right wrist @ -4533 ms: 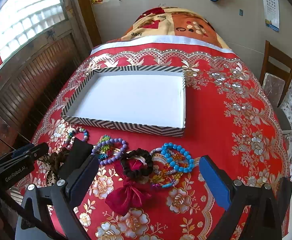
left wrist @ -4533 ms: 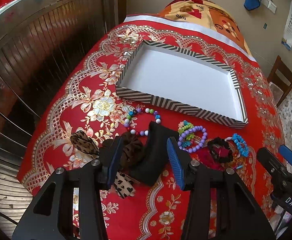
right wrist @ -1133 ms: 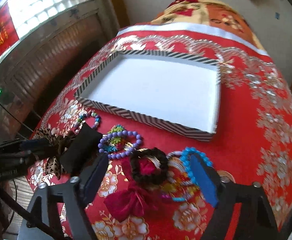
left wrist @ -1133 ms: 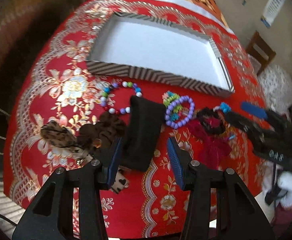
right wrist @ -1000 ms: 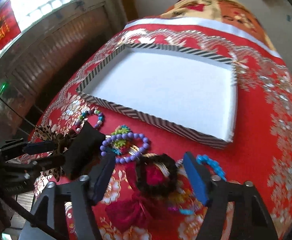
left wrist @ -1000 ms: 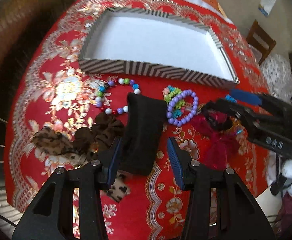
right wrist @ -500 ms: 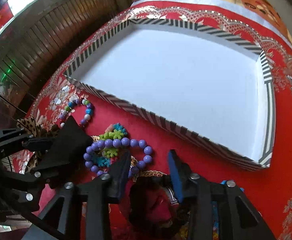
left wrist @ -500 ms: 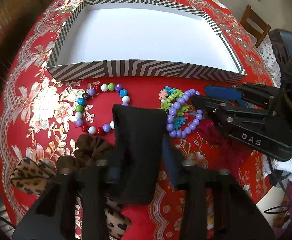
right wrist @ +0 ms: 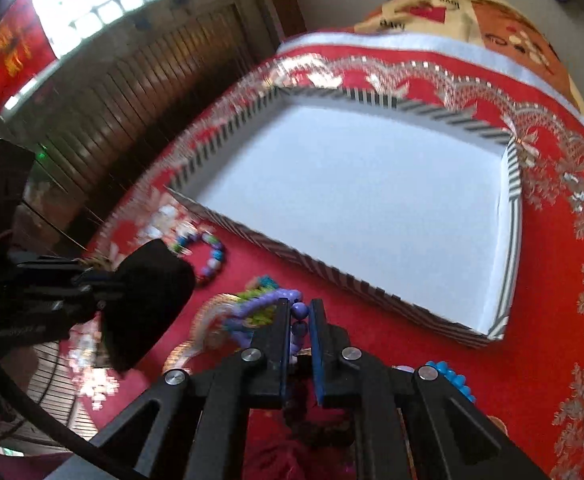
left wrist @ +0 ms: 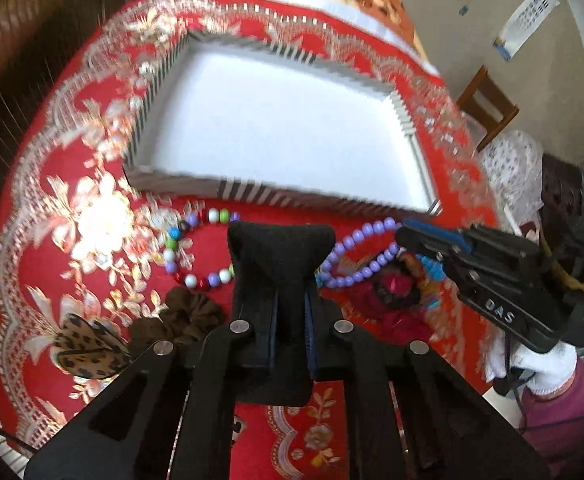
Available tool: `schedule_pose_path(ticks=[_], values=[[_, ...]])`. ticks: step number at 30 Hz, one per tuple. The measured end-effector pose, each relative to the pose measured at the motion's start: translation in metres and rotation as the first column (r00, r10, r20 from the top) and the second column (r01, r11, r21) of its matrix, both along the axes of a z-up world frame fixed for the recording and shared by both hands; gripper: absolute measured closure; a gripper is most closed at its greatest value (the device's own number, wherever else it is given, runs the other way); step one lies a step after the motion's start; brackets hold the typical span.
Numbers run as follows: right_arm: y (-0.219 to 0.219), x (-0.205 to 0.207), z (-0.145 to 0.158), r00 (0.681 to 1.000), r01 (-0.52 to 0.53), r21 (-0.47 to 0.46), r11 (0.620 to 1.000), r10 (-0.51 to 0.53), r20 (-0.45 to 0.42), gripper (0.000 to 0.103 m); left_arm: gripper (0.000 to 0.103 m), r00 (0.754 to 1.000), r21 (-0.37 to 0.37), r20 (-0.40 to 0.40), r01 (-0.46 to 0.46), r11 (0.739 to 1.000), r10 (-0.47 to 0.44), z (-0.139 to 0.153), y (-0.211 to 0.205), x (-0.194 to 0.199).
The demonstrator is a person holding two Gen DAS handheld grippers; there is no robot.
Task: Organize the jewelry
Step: 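Lift the black velvet holder with the left gripper while the right grasps the purple bead bracelet, then lower both held items into the striped tray and open both grippers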
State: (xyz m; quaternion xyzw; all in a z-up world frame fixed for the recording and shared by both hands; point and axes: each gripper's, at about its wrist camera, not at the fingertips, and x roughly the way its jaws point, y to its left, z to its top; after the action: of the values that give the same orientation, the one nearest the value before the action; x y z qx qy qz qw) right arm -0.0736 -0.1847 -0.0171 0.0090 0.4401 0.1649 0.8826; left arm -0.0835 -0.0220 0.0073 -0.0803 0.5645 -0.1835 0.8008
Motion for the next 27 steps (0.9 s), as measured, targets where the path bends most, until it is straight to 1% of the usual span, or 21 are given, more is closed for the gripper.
schedule_pose_path(ticks=[4,8,11,14,18,23,27], values=[[-0.005,-0.010,0.026,0.999,-0.004,0.036,0.999,0.002,0.036,0.095,0.094,0.999,0.006,0.053,-0.013,1.000,0.013,0.025,0.004,0.004],[-0.010,-0.013,0.050,0.997,0.001,0.047,0.999,-0.004,0.078,0.095,0.094,0.995,0.031,0.088,-0.039,0.999,0.036,0.042,0.007,0.022],[-0.018,-0.012,0.070,0.993,0.024,0.035,0.999,-0.028,0.118,0.095,0.094,0.993,0.062,0.111,-0.050,0.997,0.043,0.046,0.008,0.039],[-0.027,-0.004,0.078,0.990,0.051,0.033,0.998,-0.055,0.132,0.095,0.094,0.991,0.090,0.123,-0.061,0.994,0.050,0.041,0.009,0.054],[-0.037,0.012,0.075,0.989,0.087,0.040,0.995,-0.091,0.115,0.095,0.094,0.990,0.142,0.133,-0.073,0.987,0.054,0.030,0.006,0.077],[-0.045,0.033,0.057,0.990,0.120,0.037,0.992,-0.122,0.069,0.095,0.094,0.992,0.166,0.116,-0.076,0.983,0.057,0.013,0.005,0.105],[-0.054,0.050,0.036,0.990,0.140,0.025,0.990,-0.141,0.016,0.095,0.094,0.993,0.204,0.102,-0.079,0.976,0.059,-0.003,0.004,0.124]])
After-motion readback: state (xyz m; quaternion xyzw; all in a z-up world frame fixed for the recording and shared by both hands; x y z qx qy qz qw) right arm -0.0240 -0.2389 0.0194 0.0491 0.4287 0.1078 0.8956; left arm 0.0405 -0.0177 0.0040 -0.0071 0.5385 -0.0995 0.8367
